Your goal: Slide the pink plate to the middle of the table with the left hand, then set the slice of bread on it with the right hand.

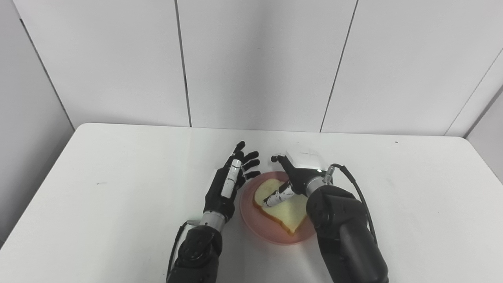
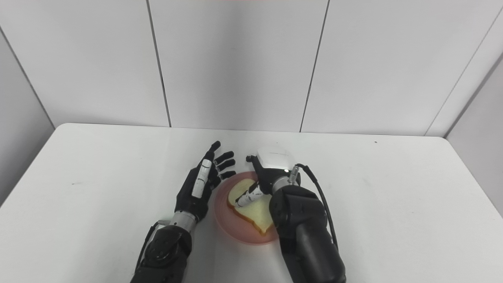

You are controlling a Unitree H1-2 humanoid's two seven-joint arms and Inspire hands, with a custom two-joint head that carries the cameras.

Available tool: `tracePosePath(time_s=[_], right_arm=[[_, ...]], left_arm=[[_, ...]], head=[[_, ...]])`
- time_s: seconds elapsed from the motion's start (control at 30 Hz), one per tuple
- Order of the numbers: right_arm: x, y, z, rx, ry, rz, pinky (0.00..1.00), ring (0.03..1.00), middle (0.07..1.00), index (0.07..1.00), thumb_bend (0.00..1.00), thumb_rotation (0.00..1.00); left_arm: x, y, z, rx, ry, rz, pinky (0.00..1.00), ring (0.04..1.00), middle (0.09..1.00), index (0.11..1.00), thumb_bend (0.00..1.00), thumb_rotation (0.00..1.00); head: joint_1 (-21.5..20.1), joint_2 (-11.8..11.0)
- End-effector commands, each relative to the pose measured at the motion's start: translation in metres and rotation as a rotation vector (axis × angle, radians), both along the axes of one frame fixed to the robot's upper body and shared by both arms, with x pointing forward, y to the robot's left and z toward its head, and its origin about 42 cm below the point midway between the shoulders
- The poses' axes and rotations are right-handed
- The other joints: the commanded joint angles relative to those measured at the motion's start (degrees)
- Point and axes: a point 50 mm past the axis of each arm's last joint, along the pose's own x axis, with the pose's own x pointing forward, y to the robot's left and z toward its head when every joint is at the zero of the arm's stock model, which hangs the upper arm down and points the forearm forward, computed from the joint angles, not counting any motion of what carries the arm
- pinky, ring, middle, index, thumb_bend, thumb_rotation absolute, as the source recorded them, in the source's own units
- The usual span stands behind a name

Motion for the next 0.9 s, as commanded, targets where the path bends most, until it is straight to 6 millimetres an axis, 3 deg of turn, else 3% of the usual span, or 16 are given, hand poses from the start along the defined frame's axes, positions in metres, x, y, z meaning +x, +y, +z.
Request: tracePosePath(time_s=[0.0, 0.1, 0.17, 0.27, 0.4, 0.53, 0.63, 0.73, 0.87], right_arm=[[0.002, 0.001, 0.032, 0.013, -0.094, 0.006, 0.86, 0.884, 0.886, 0.841, 1.00, 0.32], [0.001, -0.007, 0.040, 0.044, -0.126, -0.001, 0.85, 0.881, 0.891, 0.840, 1.00, 0.32], [0.000, -0.012, 0.043, 0.073, -0.163, 0.001, 0.82, 0.874, 0.904, 0.842, 1.00, 0.39], [-0.001, -0.022, 0.044, 0.140, -0.276, 0.015, 0.63, 0.786, 0.847, 0.830, 0.95, 0.74], [0.006, -0.041, 0.034, 0.394, -0.365, 0.070, 0.58, 0.759, 0.853, 0.849, 0.87, 0.88], [0.016, -0.063, 0.017, 0.628, -0.430, 0.122, 0.71, 0.826, 0.877, 0.872, 0.86, 0.91], [0.022, -0.080, 0.000, 0.833, -0.503, 0.111, 0.74, 0.834, 0.858, 0.857, 0.83, 0.90], [0.024, -0.100, -0.023, 1.025, -0.549, 0.056, 0.77, 0.828, 0.844, 0.847, 0.86, 0.97], [0.023, -0.113, -0.046, 1.163, -0.552, 0.016, 0.82, 0.816, 0.828, 0.822, 0.89, 1.00]], left_arm=[[-0.009, 0.007, -0.024, 0.024, 0.113, 0.006, 0.72, 0.816, 0.816, 0.926, 0.78, 0.87], [-0.009, 0.007, -0.023, 0.009, 0.110, 0.007, 0.73, 0.819, 0.824, 0.934, 0.77, 0.87], [-0.008, 0.008, -0.023, 0.001, 0.109, 0.008, 0.75, 0.824, 0.831, 0.935, 0.76, 0.87], [-0.008, 0.009, -0.023, 0.000, 0.090, 0.027, 0.78, 0.842, 0.846, 0.926, 0.77, 0.85], [-0.010, 0.009, -0.019, 0.017, -0.001, 0.113, 0.76, 0.837, 0.835, 0.887, 0.76, 0.78], [-0.011, 0.009, -0.014, 0.036, -0.062, 0.172, 0.84, 0.898, 0.905, 0.889, 0.81, 0.77], [-0.010, 0.009, -0.005, 0.054, -0.087, 0.203, 0.86, 0.904, 0.924, 0.889, 0.81, 0.78], [-0.008, 0.009, 0.004, 0.072, -0.107, 0.217, 0.88, 0.916, 0.935, 0.889, 0.82, 0.80], [-0.007, 0.007, 0.016, 0.087, -0.129, 0.234, 0.91, 0.919, 0.935, 0.883, 0.79, 0.81]], head=[[-0.05, 0.04], [-0.05, 0.04], [-0.05, 0.04], [-0.10, -0.21], [-0.18, -0.25], [-0.15, -0.12], [-0.56, -0.29], [-0.80, -0.29], [-1.02, -0.26]])
